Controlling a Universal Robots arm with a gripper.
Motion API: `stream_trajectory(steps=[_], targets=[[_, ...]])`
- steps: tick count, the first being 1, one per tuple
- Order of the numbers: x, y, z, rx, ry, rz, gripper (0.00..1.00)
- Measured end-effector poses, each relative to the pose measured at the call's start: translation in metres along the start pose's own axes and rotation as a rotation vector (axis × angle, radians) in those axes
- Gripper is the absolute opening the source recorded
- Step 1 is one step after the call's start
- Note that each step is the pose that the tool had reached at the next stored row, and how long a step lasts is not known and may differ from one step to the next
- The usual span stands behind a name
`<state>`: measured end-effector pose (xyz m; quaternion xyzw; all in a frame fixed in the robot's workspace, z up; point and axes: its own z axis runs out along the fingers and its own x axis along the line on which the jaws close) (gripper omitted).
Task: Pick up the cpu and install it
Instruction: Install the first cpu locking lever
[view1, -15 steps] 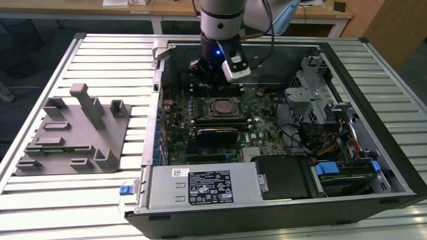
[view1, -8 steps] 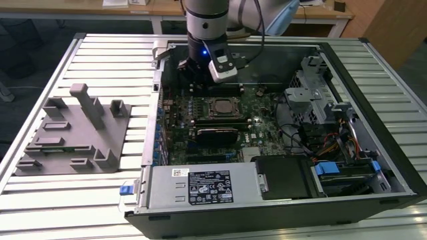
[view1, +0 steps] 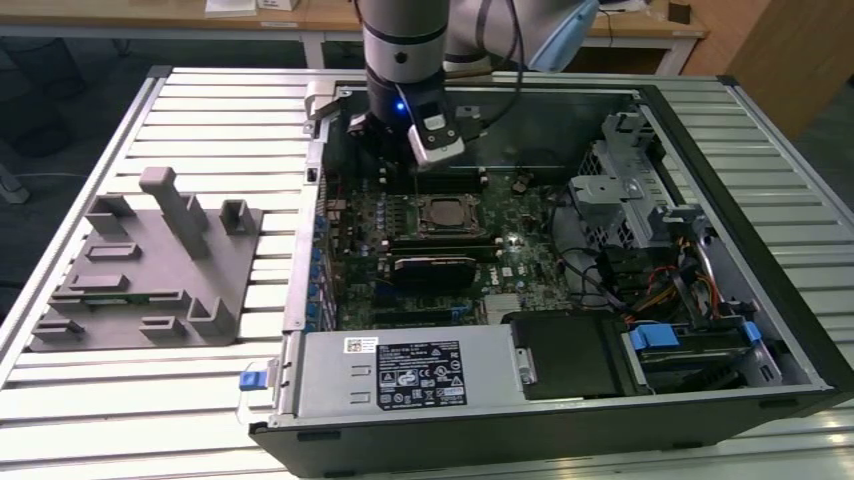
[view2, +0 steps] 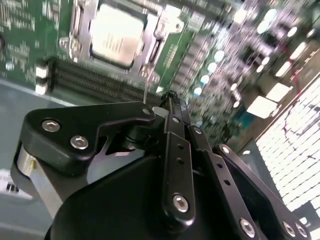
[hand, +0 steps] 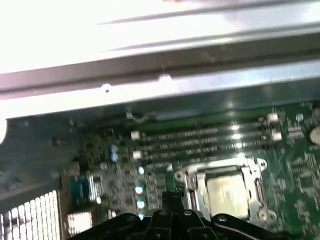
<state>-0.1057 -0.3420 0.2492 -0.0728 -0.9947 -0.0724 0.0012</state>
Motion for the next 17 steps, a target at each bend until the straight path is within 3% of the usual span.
stream_trajectory(steps=[5, 6, 11, 17], targets=[[0.0013, -0.0008, -0.0001, -0.0908, 0.0133, 0.001, 0.11], [0.0013, -0.0009, -0.0001, -0.1017, 0.0149, 0.001, 0.11], [0.0004, -0.0007, -0.0001, -0.1035, 0.0153, 0.001, 0.11], [-0.014, 0.0014, 0.0001, -0.1036, 0.0156, 0.002, 0.11]])
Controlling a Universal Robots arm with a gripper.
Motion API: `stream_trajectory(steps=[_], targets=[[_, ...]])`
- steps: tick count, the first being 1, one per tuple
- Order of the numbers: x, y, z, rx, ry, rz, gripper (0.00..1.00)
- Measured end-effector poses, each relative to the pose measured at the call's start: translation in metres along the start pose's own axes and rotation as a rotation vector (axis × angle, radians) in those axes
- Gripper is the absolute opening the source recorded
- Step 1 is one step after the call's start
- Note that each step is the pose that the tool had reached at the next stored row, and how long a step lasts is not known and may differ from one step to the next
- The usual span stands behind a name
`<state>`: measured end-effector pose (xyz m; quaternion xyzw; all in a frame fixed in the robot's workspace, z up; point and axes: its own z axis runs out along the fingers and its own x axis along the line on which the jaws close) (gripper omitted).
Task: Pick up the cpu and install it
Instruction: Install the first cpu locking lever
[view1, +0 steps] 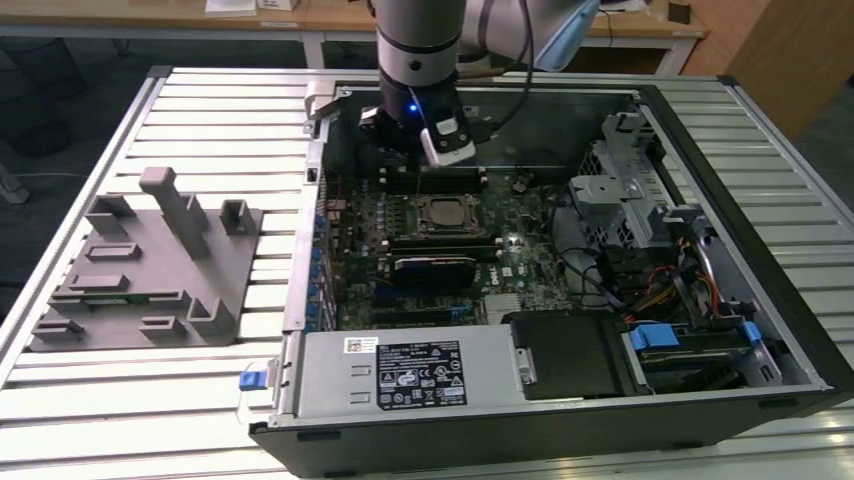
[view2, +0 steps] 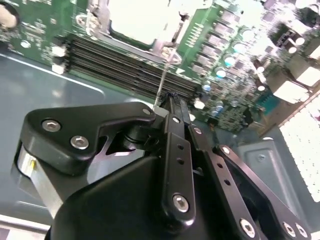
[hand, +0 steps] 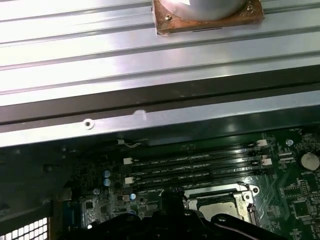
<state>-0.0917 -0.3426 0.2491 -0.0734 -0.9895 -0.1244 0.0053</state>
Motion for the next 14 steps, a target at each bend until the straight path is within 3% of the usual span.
stream_trajectory(steps=[6, 11, 14], targets=[[-0.0175, 0.0026, 0.0002, 0.0001, -0.0001, 0.001, 0.11], [-0.0189, 0.0026, 0.0004, 0.0001, -0.0011, 0.001, 0.11], [-0.0191, 0.0018, 0.0016, -0.0002, -0.0212, -0.001, 0.11]])
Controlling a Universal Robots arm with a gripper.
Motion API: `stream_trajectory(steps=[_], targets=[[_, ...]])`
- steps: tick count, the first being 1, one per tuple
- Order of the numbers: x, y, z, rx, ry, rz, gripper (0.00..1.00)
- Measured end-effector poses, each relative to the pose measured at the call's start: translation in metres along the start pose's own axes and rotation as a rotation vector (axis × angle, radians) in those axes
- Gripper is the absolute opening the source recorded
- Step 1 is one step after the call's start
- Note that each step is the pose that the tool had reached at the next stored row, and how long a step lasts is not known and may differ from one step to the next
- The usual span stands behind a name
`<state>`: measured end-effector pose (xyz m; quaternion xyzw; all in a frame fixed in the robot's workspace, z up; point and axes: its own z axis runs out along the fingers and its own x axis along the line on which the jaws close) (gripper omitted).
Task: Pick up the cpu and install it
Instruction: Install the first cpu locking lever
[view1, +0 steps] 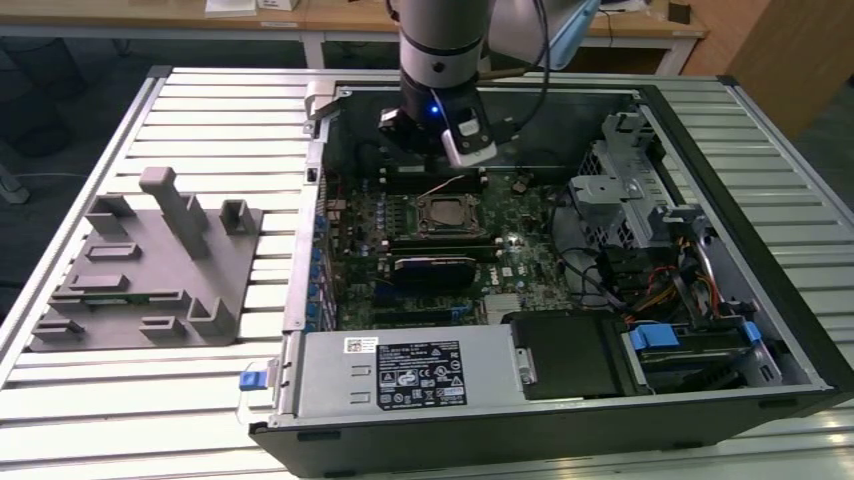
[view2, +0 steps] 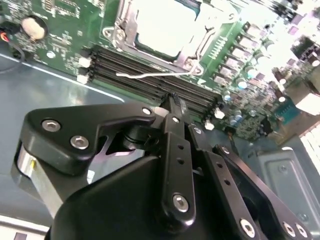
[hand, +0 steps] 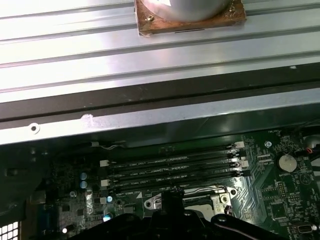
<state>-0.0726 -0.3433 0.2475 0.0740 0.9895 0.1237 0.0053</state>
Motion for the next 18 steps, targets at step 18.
stream_trajectory(steps=[18], targets=[[-0.0003, -0.0046, 0.0132, -0.0108, -0.0967, -0.005, 0.11]])
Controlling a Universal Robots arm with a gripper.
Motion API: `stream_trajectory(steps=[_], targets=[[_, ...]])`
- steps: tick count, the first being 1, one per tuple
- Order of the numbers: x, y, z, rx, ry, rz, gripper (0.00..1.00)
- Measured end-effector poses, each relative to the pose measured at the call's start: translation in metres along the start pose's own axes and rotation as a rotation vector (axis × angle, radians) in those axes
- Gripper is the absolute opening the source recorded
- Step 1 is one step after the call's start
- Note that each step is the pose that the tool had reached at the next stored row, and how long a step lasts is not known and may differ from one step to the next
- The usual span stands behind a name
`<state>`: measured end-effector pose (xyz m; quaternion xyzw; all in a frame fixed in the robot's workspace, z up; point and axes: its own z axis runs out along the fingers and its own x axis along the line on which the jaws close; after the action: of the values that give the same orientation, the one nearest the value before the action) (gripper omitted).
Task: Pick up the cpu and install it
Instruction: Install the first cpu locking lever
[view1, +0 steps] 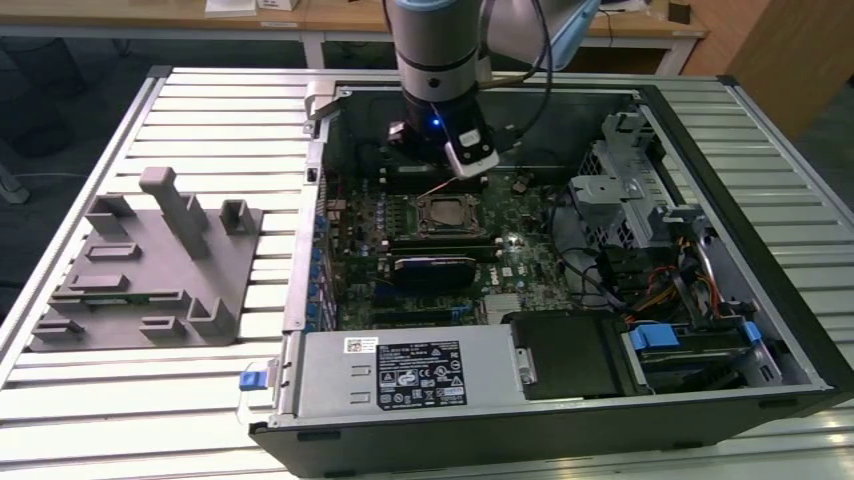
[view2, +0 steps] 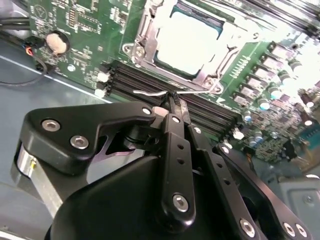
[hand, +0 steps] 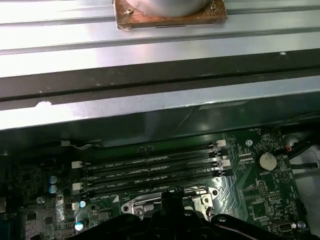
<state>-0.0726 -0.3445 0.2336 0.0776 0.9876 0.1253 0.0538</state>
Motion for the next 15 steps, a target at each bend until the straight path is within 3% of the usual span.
stream_trajectory(steps=[6, 10, 15], targets=[[0.0002, -0.0009, 0.0032, -0.0061, -0.0372, -0.008, 0.11], [0.0005, -0.0019, 0.0071, -0.0061, -0.0487, 0.004, 0.11], [0.0009, -0.003, 0.012, -0.0008, -0.0626, 0.051, 0.11]])
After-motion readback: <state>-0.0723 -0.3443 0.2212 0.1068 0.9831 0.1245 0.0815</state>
